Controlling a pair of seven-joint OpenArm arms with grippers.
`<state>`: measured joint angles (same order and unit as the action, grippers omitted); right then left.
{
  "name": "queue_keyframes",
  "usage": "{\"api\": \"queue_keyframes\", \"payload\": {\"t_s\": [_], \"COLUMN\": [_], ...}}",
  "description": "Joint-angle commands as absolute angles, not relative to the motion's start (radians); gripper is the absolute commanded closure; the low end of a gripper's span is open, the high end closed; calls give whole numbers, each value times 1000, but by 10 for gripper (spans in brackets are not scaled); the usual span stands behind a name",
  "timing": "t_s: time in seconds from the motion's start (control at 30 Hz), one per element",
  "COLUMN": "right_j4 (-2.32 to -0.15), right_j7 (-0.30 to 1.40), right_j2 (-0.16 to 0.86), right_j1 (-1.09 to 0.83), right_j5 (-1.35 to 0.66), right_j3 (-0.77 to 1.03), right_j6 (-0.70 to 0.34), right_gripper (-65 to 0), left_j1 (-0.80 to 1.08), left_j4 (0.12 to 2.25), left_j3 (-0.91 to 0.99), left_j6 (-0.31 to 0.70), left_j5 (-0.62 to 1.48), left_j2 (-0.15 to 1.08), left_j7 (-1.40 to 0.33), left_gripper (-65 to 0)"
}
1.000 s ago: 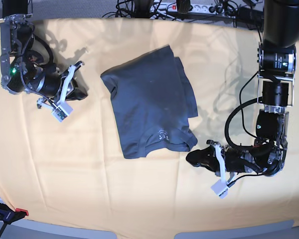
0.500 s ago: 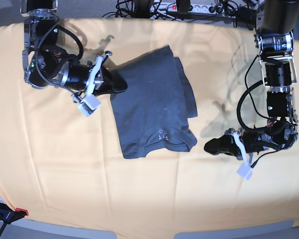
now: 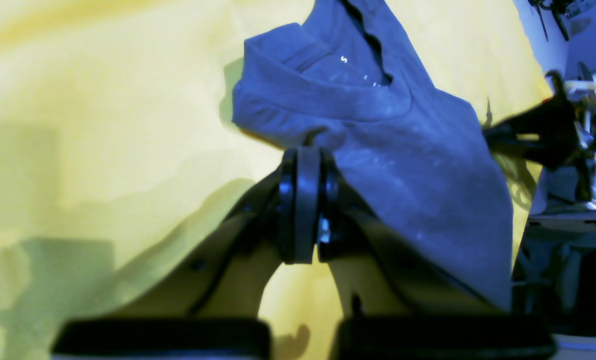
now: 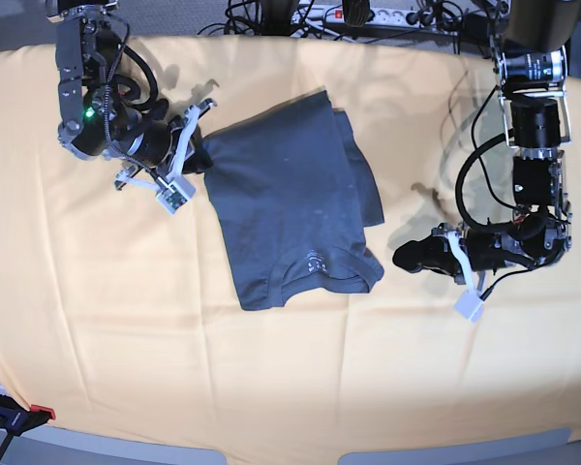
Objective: Fold the T-shirt properly
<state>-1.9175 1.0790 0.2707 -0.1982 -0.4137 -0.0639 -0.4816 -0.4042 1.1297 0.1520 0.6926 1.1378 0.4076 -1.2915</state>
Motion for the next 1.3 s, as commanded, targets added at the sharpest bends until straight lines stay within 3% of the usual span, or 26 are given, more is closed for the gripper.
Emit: {"api": "queue_keyframes", "payload": {"t_s": [0.0, 0.1, 0.2, 0.63, 0.87, 1.07, 1.27], "right_j4": [-1942, -1946, -1945, -1944, -1944, -2011, -2117], "right_j7": [1066, 1033, 1028, 1006, 1044, 1040, 931], "right_j2": [283, 283, 282, 277, 263, 264, 263], "right_j1": [-188, -190, -193, -294, -321, -292, -184], "right_j5": [-366, -297, -345, -767, -761, -701, -792], "right_j3": [-57, -57, -57, -59, -59, -44, 73], "right_j6": [-448, -362, -375, -677, -682, -618, -629], "right_gripper": [0, 0, 0, 0, 0, 0, 0], "left_j1": [-429, -430, -430, -436, -452, -452, -449], "left_j4": [1145, 1145, 1145, 1145, 1145, 1145, 1145], "left_j3": [159, 159, 159, 159, 159, 159, 160], "left_j6": [698, 698, 698, 698, 698, 698, 698], "left_j5": [1165, 1167, 1188, 1192, 1191, 1201, 1413], "left_j2": [422, 421, 421, 421, 423, 444, 479], "left_j7": [-1281, -1280, -1280, -1279, -1280, -1281, -1362], "left_gripper": [0, 0, 0, 0, 0, 0, 0]}}
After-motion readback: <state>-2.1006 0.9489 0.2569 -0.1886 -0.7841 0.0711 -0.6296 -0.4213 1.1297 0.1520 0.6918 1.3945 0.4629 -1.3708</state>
